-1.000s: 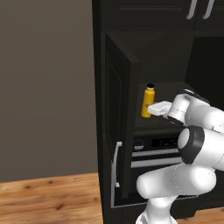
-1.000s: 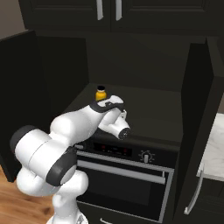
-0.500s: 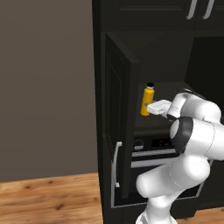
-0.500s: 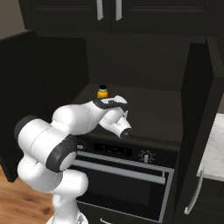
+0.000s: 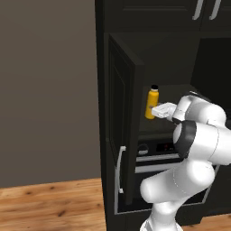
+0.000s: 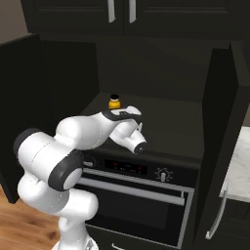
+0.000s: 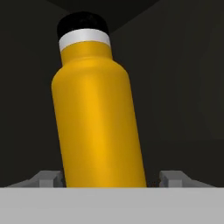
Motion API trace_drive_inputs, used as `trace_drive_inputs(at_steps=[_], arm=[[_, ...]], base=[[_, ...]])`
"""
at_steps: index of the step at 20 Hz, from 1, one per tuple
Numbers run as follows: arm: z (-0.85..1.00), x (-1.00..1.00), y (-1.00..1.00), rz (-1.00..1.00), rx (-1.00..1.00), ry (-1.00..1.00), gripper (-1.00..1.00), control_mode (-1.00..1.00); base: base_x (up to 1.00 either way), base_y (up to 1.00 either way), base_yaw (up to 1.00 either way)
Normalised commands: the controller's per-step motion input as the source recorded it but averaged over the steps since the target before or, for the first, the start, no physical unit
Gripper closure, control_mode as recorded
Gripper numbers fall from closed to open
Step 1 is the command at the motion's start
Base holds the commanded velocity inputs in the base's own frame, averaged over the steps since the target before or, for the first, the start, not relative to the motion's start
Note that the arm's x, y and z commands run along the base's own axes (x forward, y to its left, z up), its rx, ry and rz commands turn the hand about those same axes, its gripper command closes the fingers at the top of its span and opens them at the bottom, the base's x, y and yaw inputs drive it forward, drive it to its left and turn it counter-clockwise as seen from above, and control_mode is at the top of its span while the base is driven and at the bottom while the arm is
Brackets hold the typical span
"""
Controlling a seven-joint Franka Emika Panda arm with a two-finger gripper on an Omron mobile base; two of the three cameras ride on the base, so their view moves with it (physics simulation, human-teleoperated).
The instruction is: Pick the water bottle from the counter and place it in the open cabinet.
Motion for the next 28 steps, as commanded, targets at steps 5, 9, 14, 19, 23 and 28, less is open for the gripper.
trace_drive_inputs(at_steps=[5,9,14,19,23,28], arm=[[0.01,-0.09,0.0,0.0,-0.01,-0.02,-1.0,-1.0],[0.0,-0.12,0.0,0.0,-0.01,-0.03,-1.0,-1.0],[0.06,-0.29,0.0,0.0,0.0,-0.05,-1.0,-1.0],[0.24,-0.51,0.0,0.0,0.0,-0.04,-1.0,-1.0],[0.33,-0.6,0.0,0.0,0.0,-0.02,-1.0,-1.0],[0.47,-0.65,0.0,-0.01,0.0,-0.02,-1.0,-1.0]], base=[[0.0,0.0,0.0],[0.0,0.0,0.0],[0.0,0.0,0.0],[0.0,0.0,0.0],[0.0,0.0,0.0],[0.0,0.0,0.0]])
